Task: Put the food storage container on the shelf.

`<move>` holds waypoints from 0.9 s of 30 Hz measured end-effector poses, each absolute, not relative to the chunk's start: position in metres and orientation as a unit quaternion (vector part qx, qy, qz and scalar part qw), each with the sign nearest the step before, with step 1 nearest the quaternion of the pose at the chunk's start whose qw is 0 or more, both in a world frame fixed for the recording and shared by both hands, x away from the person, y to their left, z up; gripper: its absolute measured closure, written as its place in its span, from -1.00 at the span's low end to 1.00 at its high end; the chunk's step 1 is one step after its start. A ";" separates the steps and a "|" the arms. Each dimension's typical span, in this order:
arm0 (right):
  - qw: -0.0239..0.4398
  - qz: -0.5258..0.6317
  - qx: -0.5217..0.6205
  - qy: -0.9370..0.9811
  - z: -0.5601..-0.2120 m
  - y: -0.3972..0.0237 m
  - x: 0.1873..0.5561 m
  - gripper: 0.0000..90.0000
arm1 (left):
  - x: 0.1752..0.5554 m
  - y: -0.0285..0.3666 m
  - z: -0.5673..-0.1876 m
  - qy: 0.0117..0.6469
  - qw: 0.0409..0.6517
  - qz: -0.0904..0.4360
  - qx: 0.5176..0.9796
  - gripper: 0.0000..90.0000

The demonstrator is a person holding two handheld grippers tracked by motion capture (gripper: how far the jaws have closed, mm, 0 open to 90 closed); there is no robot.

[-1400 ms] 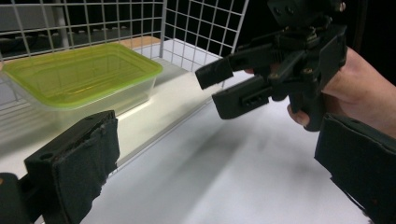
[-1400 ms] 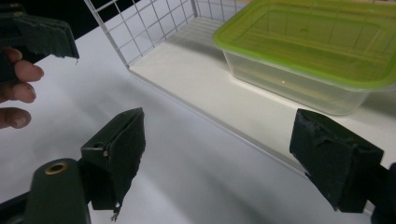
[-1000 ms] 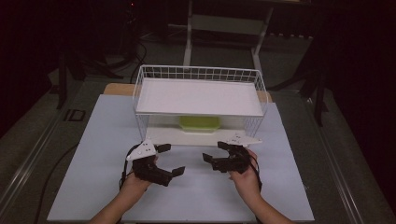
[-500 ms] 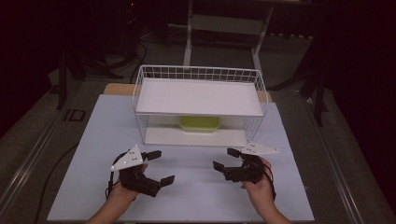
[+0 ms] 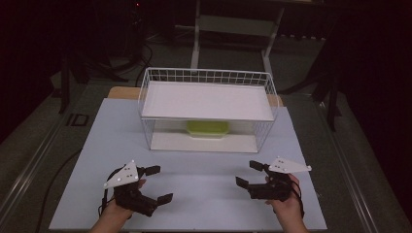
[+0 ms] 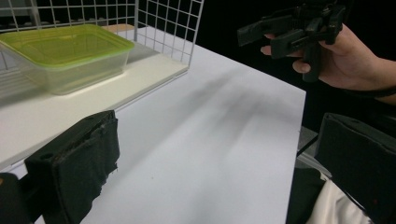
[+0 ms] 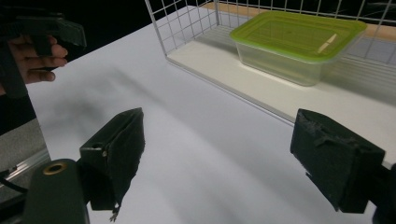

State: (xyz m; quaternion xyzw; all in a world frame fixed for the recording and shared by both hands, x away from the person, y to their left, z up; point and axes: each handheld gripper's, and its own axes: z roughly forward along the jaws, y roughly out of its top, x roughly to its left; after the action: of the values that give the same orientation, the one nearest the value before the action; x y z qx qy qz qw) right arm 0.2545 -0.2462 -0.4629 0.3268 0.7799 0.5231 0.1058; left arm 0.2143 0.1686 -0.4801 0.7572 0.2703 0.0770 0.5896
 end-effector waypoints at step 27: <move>0.103 0.516 0.304 0.794 -0.490 -0.270 0.240 -0.62 | 0.195 0.176 -0.497 0.271 0.587 0.094 0.757 -0.99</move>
State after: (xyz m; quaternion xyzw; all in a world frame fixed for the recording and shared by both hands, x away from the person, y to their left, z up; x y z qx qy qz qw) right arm 0.2403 -0.2700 -0.4901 0.3041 0.7940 0.5163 0.1028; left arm 0.1947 0.1756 -0.4970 0.7566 0.2712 0.0942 0.5874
